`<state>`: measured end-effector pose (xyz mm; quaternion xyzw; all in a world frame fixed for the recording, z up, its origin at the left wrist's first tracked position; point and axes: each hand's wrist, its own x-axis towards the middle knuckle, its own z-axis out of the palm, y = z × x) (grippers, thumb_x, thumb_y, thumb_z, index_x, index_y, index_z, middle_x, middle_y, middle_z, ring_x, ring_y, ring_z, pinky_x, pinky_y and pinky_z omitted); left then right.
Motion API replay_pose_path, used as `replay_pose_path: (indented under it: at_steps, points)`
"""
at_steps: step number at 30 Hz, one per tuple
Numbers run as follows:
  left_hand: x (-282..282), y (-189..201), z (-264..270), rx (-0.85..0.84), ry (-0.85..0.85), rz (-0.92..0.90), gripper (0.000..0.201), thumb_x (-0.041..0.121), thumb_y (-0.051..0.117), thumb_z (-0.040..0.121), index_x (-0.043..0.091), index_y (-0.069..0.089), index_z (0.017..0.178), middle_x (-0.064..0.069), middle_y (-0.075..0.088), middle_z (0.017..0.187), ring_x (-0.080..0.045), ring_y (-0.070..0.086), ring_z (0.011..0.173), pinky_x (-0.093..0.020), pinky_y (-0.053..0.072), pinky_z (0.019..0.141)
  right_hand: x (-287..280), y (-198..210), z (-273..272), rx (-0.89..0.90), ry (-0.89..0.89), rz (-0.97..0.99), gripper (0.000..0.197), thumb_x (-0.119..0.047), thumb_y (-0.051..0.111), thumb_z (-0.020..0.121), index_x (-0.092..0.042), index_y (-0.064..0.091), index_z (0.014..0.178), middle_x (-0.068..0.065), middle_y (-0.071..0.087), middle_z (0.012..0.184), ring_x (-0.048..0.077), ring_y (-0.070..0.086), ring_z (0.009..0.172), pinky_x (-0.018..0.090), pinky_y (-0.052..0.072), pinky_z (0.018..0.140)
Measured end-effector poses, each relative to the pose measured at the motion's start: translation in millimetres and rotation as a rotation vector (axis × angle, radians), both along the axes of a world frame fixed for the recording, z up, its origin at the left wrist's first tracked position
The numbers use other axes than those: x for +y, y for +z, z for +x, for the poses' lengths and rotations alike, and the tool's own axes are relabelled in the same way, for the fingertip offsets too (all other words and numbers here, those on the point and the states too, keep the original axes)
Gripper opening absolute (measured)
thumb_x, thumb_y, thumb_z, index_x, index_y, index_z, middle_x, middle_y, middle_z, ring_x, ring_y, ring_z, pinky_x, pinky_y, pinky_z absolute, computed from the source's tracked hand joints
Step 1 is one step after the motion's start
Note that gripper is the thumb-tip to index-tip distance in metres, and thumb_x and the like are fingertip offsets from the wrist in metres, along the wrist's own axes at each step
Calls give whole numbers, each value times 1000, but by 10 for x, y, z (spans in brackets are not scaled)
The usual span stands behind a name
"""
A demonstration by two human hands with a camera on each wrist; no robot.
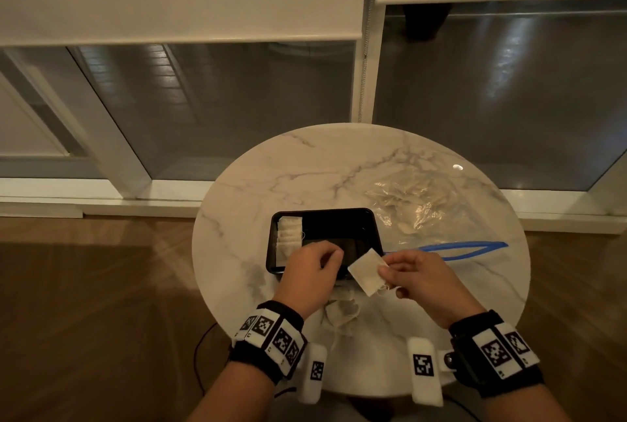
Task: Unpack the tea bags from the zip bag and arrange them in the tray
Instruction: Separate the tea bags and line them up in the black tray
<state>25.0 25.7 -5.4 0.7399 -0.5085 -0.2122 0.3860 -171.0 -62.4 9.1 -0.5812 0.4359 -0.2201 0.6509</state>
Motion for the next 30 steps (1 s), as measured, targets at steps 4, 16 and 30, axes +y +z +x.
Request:
replay_pose_path:
  at_steps: [4, 16, 30]
  points:
    - [24, 103, -42, 385, 15, -37, 17, 27, 61, 100, 19, 75, 96, 8, 73, 83, -5, 68, 79, -20, 53, 70, 30, 104, 126, -172, -55, 25, 13, -5, 73, 86, -4, 72, 99, 13, 73, 81, 14, 64, 67, 25, 50, 60]
    - [36, 218, 91, 630, 106, -192, 14, 15, 66, 97, 2, 72, 98, -18, 74, 83, -16, 67, 71, -25, 56, 68, 82, 227, 356, -130, -20, -20, 13, -13, 72, 89, -6, 73, 100, 17, 75, 94, 21, 68, 79, 34, 57, 70]
    - [110, 338, 293, 635, 190, -234, 18, 14, 71, 93, 20, 70, 110, -2, 75, 86, -11, 67, 73, -27, 56, 69, -26, 555, 797, 60, 170, -325, 11, -13, 63, 96, -18, 68, 87, 1, 65, 73, 13, 56, 66, 28, 49, 63]
